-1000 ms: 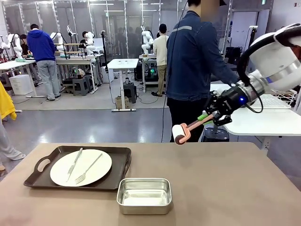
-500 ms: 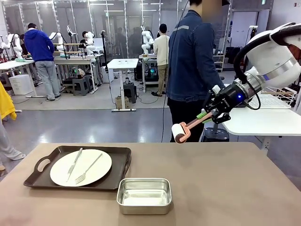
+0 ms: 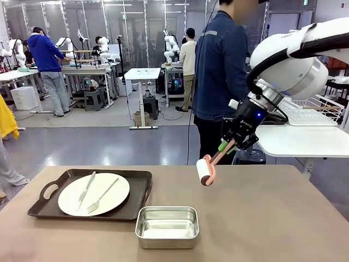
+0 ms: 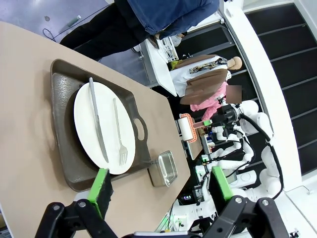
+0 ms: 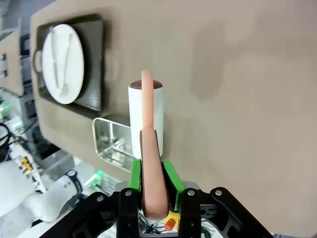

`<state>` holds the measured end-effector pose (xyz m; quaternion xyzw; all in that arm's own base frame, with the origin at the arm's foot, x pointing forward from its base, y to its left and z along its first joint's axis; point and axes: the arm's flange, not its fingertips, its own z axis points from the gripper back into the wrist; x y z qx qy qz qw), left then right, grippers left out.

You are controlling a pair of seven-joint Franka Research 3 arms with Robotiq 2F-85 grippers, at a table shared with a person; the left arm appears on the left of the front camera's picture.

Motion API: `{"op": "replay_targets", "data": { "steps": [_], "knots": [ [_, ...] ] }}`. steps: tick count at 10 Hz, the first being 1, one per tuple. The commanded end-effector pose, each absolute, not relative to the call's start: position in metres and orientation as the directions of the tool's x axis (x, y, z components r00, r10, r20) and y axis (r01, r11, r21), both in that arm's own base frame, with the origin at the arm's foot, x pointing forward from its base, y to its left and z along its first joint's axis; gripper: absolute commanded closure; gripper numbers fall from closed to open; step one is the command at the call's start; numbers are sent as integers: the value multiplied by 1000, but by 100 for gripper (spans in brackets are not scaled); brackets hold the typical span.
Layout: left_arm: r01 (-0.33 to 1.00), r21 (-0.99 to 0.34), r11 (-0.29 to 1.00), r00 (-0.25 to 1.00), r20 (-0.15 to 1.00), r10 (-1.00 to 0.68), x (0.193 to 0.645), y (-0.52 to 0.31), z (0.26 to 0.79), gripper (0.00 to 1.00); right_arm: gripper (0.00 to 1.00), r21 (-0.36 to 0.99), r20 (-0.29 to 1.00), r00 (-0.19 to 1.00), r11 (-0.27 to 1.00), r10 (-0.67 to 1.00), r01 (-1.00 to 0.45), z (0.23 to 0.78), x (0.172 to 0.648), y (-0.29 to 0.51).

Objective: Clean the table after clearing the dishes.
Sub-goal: When the left (or right) Handle tray is removed, use the left hand (or right hand) to clean the left (or right) side of the table with the Lint Roller.

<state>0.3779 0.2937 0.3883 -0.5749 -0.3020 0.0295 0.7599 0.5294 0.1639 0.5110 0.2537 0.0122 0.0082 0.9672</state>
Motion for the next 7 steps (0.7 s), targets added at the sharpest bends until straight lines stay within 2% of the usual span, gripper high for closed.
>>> {"op": "replay_targets", "data": {
  "steps": [1,4,7],
  "knots": [
    [311,-888,339,816,432,383,375,295,389,0,77,381,2,997,922,-76,69,517,514,184],
    [311,-888,339,816,432,383,375,295,389,0,77,216,50,981,961,-187,172,506,499,226],
    [311,-888,339,816,432,383,375,295,389,0,77,170,32,981,969,-189,181,488,489,249]
  ]
}}
